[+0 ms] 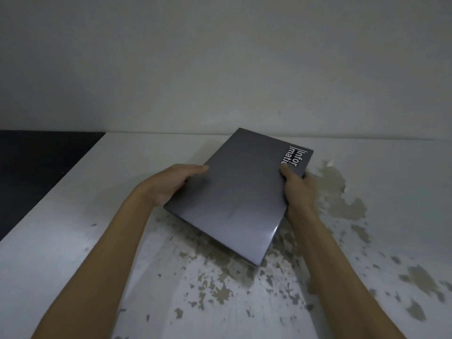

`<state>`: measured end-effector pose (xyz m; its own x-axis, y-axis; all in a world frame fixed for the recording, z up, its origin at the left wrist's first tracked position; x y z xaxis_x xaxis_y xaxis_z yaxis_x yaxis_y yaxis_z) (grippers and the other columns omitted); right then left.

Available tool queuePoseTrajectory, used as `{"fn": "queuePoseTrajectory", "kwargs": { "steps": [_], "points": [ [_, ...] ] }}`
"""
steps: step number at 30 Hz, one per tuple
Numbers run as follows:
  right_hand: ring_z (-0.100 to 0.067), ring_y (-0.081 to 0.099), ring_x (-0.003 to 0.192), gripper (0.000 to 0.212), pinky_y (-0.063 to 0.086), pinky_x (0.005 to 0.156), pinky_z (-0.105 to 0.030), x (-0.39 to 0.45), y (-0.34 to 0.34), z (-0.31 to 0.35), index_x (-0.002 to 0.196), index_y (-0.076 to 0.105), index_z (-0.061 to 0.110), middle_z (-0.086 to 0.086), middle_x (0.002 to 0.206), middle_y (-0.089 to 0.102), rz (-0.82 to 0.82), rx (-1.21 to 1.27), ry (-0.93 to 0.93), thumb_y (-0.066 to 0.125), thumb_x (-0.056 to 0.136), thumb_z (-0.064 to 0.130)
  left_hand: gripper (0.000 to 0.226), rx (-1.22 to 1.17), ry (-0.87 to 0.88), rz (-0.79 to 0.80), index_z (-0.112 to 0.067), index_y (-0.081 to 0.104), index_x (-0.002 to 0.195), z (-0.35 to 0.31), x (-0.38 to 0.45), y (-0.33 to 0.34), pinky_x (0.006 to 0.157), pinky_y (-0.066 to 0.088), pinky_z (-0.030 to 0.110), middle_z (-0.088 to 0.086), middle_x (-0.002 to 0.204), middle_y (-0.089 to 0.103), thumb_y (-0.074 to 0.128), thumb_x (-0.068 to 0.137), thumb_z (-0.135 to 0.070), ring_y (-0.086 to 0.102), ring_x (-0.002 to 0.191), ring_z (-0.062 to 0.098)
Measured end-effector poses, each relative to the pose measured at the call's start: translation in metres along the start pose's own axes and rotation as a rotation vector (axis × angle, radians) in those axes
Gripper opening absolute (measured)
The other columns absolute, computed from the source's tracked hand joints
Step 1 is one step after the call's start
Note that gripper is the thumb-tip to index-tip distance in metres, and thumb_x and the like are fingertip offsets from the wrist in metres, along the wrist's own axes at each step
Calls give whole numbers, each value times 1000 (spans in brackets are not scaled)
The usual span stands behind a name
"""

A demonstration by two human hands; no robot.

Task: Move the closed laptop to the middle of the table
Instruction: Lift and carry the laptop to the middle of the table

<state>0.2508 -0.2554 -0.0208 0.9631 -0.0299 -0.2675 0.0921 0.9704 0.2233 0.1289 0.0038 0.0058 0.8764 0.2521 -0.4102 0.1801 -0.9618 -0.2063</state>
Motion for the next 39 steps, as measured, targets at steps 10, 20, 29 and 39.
{"fn": "queuePoseTrajectory", "kwargs": {
  "steps": [10, 20, 29, 39],
  "points": [
    [-19, 71, 90, 38, 62, 77, -35, -16, -25, 13, 130, 60, 9, -7, 120, 72, -140, 247, -22, 67, 95, 20, 29, -1034, 90, -200, -5, 71, 108, 15, -33, 42, 105, 52, 48, 12, 110, 70, 71, 91, -29, 67, 104, 32],
    [-26, 71, 109, 52, 60, 94, -48, -29, -22, 14, 139, 53, 12, -8, 127, 69, -90, 217, -56, 72, 91, 18, 42, -727, 76, -483, -16, 64, 130, 21, -36, 86, 77, 64, 49, 11, 114, 76, 73, 92, -34, 75, 95, 35],
    [-23, 67, 66, 22, 55, 61, -33, -1, -74, 45, 95, 74, 15, -8, 83, 74, 118, -120, 39, 67, 87, 34, 42, -517, 64, -361, -7, 65, 129, 20, -42, 38, 47, 59, 28, 10, 99, 77, 67, 96, -32, 77, 61, 20],
    [-25, 76, 80, 36, 60, 71, -36, 6, -101, 46, 112, 68, 12, -8, 96, 78, 239, -660, -124, 74, 87, 37, 29, -270, 171, -291, -13, 63, 122, 11, -29, 62, 56, 59, 25, 6, 106, 75, 62, 100, -31, 75, 81, 21]
  ]
}}
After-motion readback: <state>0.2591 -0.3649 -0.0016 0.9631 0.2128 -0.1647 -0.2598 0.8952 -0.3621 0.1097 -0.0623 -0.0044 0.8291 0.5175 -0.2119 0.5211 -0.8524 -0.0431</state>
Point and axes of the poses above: each hand's wrist, its own x-axis towards the middle knuckle, its own y-axis out of the palm, z = x × y, the point moved 6 cm from there along x, towards the middle knuckle
